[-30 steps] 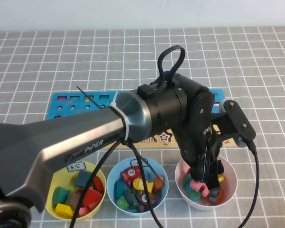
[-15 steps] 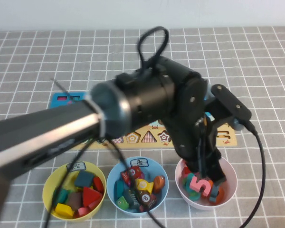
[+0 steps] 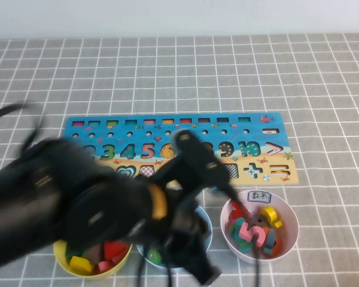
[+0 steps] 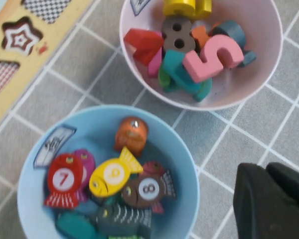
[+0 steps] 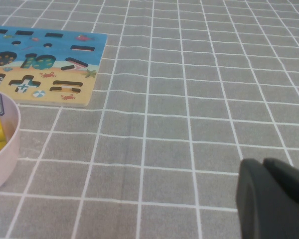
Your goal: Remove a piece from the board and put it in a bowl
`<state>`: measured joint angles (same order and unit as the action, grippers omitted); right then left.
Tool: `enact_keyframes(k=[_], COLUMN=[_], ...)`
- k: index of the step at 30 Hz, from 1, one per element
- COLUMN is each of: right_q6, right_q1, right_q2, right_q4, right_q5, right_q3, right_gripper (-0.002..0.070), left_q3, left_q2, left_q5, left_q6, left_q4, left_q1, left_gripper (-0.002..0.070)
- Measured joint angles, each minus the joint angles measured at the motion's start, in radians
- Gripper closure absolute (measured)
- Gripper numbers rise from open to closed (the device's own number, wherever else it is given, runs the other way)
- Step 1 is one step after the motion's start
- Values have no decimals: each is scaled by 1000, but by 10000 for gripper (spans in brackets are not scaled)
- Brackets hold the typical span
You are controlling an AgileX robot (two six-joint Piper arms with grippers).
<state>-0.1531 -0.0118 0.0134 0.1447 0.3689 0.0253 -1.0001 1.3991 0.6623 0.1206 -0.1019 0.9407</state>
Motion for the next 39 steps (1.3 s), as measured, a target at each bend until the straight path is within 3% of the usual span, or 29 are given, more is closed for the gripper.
enact_keyframes(k=[16, 28, 33, 36, 39], right_q6=[0, 0, 0, 0, 0], right_q1=[0, 0, 0, 0, 0], right_q2=[0, 0, 0, 0, 0], right_q4=[0, 0, 0, 0, 0], right_q5=[0, 0, 0, 0, 0], right_q3=[0, 0, 0, 0, 0], right_gripper=[694, 694, 694, 694, 694], left_q3=[544, 591, 616, 676, 752], left_q2=[-617, -659, -661, -711, -805], left_q5=[-404, -431, -536, -633, -740], left_q6=[-121, -121, -121, -107, -102], left_q4=[-9, -8, 56, 94, 102], left_q1=[0, 0, 0, -30, -118], left_gripper=[676, 676, 676, 677, 677])
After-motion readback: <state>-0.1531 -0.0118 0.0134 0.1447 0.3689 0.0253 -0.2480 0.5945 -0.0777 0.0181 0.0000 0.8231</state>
